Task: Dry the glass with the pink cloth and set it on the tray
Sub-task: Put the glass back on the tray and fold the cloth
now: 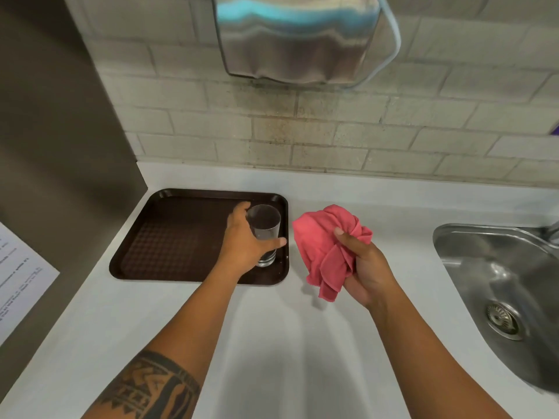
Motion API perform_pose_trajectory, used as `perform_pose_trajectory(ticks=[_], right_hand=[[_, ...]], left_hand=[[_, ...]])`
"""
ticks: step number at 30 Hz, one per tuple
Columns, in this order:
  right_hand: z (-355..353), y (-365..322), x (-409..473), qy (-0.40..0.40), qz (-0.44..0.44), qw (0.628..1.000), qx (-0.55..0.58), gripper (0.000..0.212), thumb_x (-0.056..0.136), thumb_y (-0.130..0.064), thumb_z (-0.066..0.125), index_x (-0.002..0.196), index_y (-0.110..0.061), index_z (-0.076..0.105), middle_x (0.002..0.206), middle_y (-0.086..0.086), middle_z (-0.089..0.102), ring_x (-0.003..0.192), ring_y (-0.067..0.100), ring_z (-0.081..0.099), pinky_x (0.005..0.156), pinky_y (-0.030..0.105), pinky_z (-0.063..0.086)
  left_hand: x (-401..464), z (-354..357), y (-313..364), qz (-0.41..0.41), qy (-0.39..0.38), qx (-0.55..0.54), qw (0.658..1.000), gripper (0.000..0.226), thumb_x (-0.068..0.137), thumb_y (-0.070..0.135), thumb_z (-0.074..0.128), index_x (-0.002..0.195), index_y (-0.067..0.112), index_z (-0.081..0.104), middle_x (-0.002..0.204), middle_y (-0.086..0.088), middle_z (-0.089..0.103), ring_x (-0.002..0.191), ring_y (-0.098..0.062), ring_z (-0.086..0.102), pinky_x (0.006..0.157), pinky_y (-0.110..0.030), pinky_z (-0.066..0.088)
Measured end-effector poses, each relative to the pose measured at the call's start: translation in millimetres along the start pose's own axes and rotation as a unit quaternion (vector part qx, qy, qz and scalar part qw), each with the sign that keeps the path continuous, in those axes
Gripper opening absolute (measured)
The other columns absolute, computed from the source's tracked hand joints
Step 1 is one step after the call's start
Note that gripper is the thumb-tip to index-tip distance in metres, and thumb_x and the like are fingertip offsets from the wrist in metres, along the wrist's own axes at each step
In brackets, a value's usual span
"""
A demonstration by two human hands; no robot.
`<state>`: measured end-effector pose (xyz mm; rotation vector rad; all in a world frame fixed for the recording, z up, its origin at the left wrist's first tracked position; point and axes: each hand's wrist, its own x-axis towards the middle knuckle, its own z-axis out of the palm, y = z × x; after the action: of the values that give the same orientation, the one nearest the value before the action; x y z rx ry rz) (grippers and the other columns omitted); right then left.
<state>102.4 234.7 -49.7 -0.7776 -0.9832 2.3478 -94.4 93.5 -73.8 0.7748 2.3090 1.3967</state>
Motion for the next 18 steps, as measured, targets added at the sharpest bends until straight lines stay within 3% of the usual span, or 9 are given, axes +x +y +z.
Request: perform_pose_trajectory(ticks=[3,6,8,9,12,14,16,18], right_hand=[[1,-6,-2,-0.052,-0.010,0.998,0.031,0.050,0.104,-0.029,0.062,0.148,-0.007,0.057,0.147,0.023,0.063,0.135,0.041,0.063,0.110,0.055,0.052],[7,-12,-4,-0.083,-0.017,0.995,0.051,0.057,0.109,-0.040,0.049,0.155,-0.006,0.050,0.156,0.025,0.054,0.145,0.044,0.052,0.121,0.061,0.036],[10,-16,-6,-0.099,-0.026,0.993,0.056,0.062,0.107,-0.042,0.050,0.157,-0.005,0.045,0.158,0.026,0.051,0.148,0.043,0.048,0.124,0.062,0.030],[11,-18,-8,-0.106,-0.032,0.992,0.055,0.065,0.104,-0.042,0.054,0.157,-0.004,0.045,0.158,0.027,0.051,0.149,0.043,0.047,0.125,0.063,0.029],[13,-24,-11,-0.120,-0.070,0.990,0.012,0.065,0.097,-0.037,0.065,0.151,-0.003,0.053,0.152,0.025,0.058,0.143,0.041,0.055,0.119,0.060,0.039],[12,-30,-11,-0.097,-0.117,0.987,-0.041,0.053,0.096,-0.032,0.068,0.140,-0.002,0.064,0.137,0.019,0.070,0.129,0.035,0.067,0.105,0.049,0.054],[8,-35,-8,-0.062,-0.168,0.980,-0.089,0.047,0.091,-0.029,0.074,0.130,-0.002,0.071,0.121,0.008,0.078,0.111,0.027,0.073,0.090,0.037,0.058],[1,-41,-3,-0.039,-0.213,0.969,-0.117,0.033,0.089,-0.021,0.076,0.119,-0.008,0.077,0.132,0.000,0.075,0.121,0.019,0.071,0.097,0.035,0.054]], left_hand=[[-23,9,35,0.106,0.089,0.016,0.990,0.096,0.077,0.071,0.079,0.153,0.023,0.044,0.148,0.001,0.049,0.136,-0.019,0.048,0.109,-0.036,0.047],[-40,21,62,0.126,0.038,0.010,0.991,0.080,0.086,0.079,0.055,0.144,0.025,0.056,0.141,0.005,0.058,0.129,-0.017,0.056,0.107,-0.041,0.052],[-37,21,75,0.088,-0.073,-0.059,0.992,0.070,0.091,0.071,0.059,0.142,0.023,0.061,0.143,0.003,0.064,0.131,-0.016,0.061,0.111,-0.042,0.051],[-35,20,80,0.071,-0.117,-0.135,0.981,0.056,0.096,0.058,0.066,0.137,0.019,0.066,0.138,-0.002,0.071,0.126,-0.017,0.066,0.110,-0.042,0.053],[-24,14,88,0.083,-0.079,-0.230,0.967,0.010,0.100,0.019,0.073,0.107,0.011,0.074,0.112,-0.011,0.079,0.102,-0.020,0.075,0.096,-0.041,0.060],[-19,9,92,0.099,-0.060,-0.235,0.965,0.003,0.099,0.020,0.075,0.099,0.017,0.073,0.105,-0.008,0.079,0.098,-0.019,0.075,0.091,-0.040,0.061],[-15,5,100,0.121,-0.058,-0.211,0.968,0.008,0.095,0.030,0.075,0.096,0.022,0.072,0.099,-0.007,0.078,0.093,-0.016,0.074,0.086,-0.038,0.059],[-14,3,106,0.143,-0.062,-0.173,0.973,0.011,0.094,0.035,0.074,0.094,0.024,0.071,0.100,-0.011,0.075,0.083,-0.018,0.070,0.080,-0.042,0.058]])
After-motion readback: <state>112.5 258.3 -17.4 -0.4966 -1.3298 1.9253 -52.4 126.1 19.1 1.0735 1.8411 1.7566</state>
